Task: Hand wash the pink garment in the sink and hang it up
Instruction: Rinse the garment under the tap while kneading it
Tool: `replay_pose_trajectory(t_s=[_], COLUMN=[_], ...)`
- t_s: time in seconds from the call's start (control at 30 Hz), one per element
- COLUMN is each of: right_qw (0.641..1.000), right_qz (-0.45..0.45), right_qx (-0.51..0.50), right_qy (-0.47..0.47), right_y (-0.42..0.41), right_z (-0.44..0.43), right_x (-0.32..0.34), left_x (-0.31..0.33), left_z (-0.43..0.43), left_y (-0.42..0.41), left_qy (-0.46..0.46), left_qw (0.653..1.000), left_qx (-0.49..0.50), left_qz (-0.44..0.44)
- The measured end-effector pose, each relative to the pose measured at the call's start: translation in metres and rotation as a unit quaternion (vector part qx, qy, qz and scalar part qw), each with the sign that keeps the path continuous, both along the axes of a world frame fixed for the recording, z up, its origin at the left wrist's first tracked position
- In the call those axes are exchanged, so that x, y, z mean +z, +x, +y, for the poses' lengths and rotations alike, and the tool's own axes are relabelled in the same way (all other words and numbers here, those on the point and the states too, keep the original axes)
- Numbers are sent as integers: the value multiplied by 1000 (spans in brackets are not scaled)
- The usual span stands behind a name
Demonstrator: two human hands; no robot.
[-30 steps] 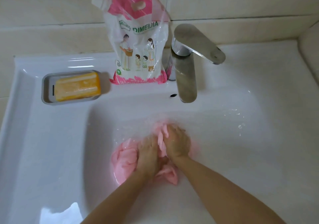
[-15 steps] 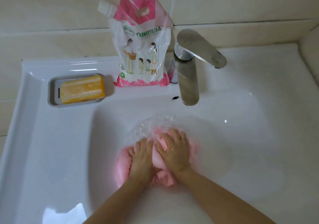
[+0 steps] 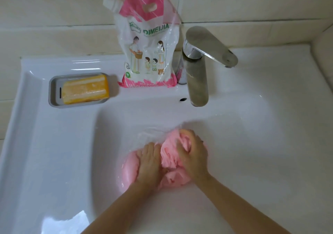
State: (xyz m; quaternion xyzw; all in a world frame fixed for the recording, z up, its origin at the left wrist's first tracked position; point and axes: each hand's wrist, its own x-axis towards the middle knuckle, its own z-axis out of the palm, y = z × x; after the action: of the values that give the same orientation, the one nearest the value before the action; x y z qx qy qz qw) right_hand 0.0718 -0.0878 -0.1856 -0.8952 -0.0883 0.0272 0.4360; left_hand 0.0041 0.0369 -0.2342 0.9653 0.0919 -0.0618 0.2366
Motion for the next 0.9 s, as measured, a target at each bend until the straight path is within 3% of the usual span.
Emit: replay_pose_trajectory(t_s=[0.1, 0.2, 0.27, 0.43, 0.5, 0.6, 0.63, 0.67, 0.73, 0.8, 0.9], right_qw=[984, 958, 947, 959, 970, 971, 971, 982, 1000, 982, 965], right_qz=[-45, -71, -89, -42, 35, 180, 173, 120, 4, -63, -83], right_qx=[108, 109, 116, 50, -16, -153, -160, -136, 3, 101, 87], right_qy=[-137, -257, -287, -277, -242, -43, 37, 49, -27, -145, -234], right_y=[-19, -23, -16, 14, 30, 43, 39, 31, 7, -8, -13], right_z=[2, 12, 14, 29, 41, 33, 26, 18, 8, 9, 17], right_x=[-12, -36, -51, -61, -46, -21, -13, -5, 1, -13, -39], left_x=[-2, 1, 1, -9, -11, -11, -12, -11, -9, -1, -3], left_z=[0, -2, -2, -5, -6, -5, -4, -4, -7, -7, -5], left_y=[-2, -2, -1, -2, -4, -1, 1, 2, 2, 4, 4], left_qy=[0, -47, -35, -1, 40, 48, 46, 43, 30, 10, -45], left_qw=[1000, 998, 998, 999, 998, 997, 997, 998, 999, 1000, 999], left_qx=[-11, 35, 53, 36, 26, 22, 25, 25, 9, -2, -7], left_qz=[27, 10, -3, -23, -34, -55, -50, -30, 4, 1, 0])
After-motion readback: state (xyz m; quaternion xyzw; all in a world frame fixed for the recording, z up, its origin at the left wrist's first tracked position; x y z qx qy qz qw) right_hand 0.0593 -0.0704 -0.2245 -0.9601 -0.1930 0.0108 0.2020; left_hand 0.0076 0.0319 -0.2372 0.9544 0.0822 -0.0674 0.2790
